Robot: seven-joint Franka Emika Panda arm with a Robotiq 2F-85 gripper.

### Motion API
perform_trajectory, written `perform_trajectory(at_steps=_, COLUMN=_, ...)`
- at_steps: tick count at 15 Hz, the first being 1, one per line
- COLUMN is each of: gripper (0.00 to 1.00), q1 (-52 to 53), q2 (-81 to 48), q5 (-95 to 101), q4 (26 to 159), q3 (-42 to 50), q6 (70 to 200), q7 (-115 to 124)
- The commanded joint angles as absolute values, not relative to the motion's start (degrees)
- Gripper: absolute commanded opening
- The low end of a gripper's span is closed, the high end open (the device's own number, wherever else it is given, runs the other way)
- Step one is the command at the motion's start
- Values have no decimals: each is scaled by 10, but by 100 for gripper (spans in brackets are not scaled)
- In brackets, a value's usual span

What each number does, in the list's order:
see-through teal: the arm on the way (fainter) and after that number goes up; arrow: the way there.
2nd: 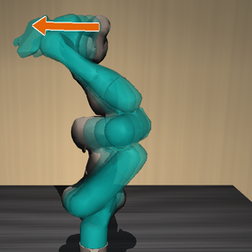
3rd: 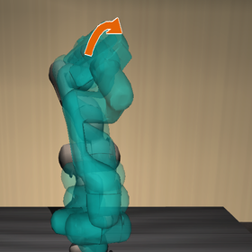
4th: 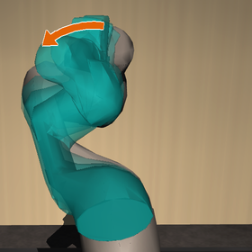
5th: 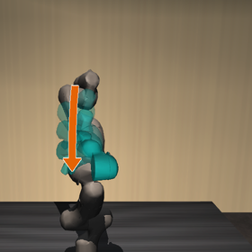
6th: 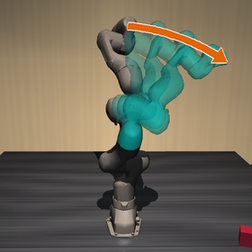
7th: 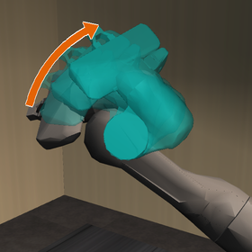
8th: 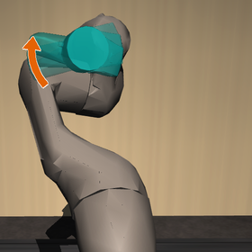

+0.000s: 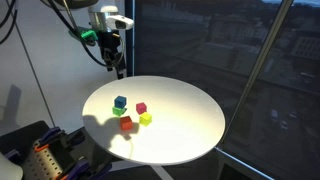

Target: Put the blue block on the table

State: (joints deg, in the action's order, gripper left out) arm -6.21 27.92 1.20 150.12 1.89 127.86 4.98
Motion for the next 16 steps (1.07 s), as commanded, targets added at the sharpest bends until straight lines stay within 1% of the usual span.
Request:
perform_trajectory(at_steps=1, gripper=100, q1=-60, q2=279, q5=13, q4=1500, q3=21, q6=1277, q7=50)
perform_trajectory(at_steps=10, gripper=100, q1=-52, q2=278, q5=8, q4=1495, q3=22, q6=1283, q7=42)
perform_trajectory(at_steps=16, gripper=100, q1=-25, q2=256, q5=-3, q4=1479, q3=21, q6=1303, q7=19)
